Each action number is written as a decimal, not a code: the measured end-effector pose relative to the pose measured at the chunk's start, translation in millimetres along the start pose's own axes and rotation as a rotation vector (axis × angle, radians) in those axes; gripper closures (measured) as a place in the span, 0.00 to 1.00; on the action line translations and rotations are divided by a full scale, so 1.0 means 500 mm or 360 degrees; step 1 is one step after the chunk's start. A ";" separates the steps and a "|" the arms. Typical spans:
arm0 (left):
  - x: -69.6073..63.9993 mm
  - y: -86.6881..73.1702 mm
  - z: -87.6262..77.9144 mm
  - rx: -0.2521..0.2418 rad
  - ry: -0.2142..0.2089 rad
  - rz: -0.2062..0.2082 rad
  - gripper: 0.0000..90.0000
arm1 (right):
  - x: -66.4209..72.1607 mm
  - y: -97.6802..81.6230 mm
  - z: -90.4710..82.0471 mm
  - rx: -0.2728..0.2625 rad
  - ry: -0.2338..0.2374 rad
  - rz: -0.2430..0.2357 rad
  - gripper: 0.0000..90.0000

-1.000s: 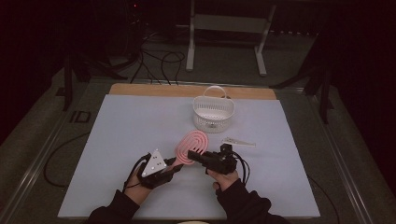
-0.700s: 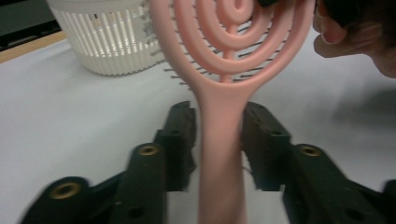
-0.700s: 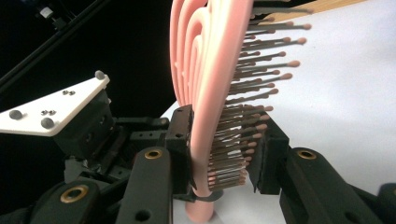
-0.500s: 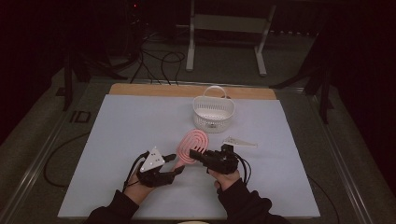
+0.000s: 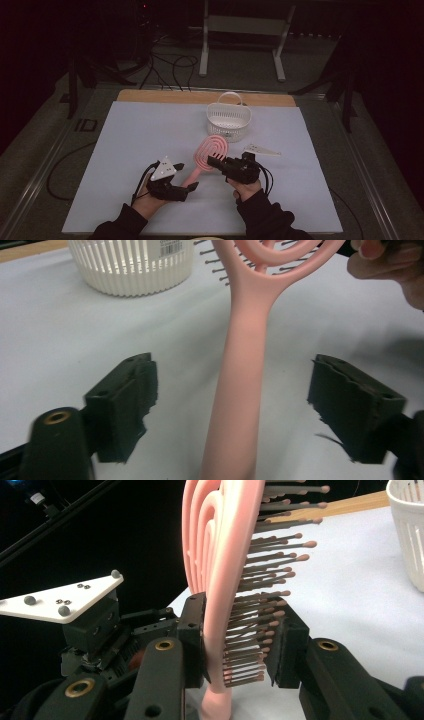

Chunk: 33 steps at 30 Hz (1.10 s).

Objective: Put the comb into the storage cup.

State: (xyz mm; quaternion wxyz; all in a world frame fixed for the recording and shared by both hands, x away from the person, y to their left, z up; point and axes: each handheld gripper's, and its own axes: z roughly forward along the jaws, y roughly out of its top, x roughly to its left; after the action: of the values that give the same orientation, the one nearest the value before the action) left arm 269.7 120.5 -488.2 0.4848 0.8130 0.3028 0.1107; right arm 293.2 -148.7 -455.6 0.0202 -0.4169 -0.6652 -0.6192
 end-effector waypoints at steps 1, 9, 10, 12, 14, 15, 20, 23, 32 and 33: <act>0.000 0.000 0.000 0.0000 0.0000 0.0000 0.19 | 0.000 0.000 0.000 0.0000 0.0000 0.0000 0.73; 0.002 -0.002 0.003 0.0047 -0.0025 -0.0005 0.08 | -0.001 0.005 -0.004 -0.0009 -0.0028 -0.0038 0.73; 0.002 -0.001 0.003 0.0054 -0.0056 -0.0005 0.05 | -0.001 0.006 -0.006 -0.0012 -0.0034 -0.0049 0.73; 0.002 -0.001 0.003 0.0059 -0.0061 -0.0010 0.01 | -0.002 0.008 -0.007 -0.0016 -0.0036 -0.0044 0.73; 0.006 -0.002 0.001 0.0064 -0.0109 -0.0033 0.00 | -0.002 0.011 -0.008 -0.0015 -0.0041 -0.0052 0.73; 0.006 -0.002 0.001 0.0064 -0.0109 -0.0033 0.00 | -0.002 0.011 -0.008 -0.0015 -0.0041 -0.0052 0.73; 0.011 -0.004 -0.002 0.0050 -0.0125 -0.0052 0.00 | -0.001 0.019 -0.014 -0.0022 -0.0066 -0.0086 0.73; 0.014 -0.005 -0.004 0.0065 -0.0121 -0.0049 0.00 | -0.001 0.023 -0.016 -0.0025 -0.0068 -0.0096 0.73; 0.014 -0.009 -0.001 0.0114 -0.0151 -0.0059 0.00 | 0.000 0.042 -0.028 -0.0040 -0.0108 -0.0178 0.73; 0.014 -0.009 -0.001 0.0114 -0.0151 -0.0059 0.00 | 0.000 0.042 -0.028 -0.0040 -0.0108 -0.0178 0.73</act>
State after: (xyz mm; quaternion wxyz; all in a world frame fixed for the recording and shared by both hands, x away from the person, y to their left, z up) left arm 273.2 126.5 -492.6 0.4711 0.8284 0.2984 0.0522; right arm 298.2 -162.8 -435.4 -0.0422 -0.4000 -0.6799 -0.6132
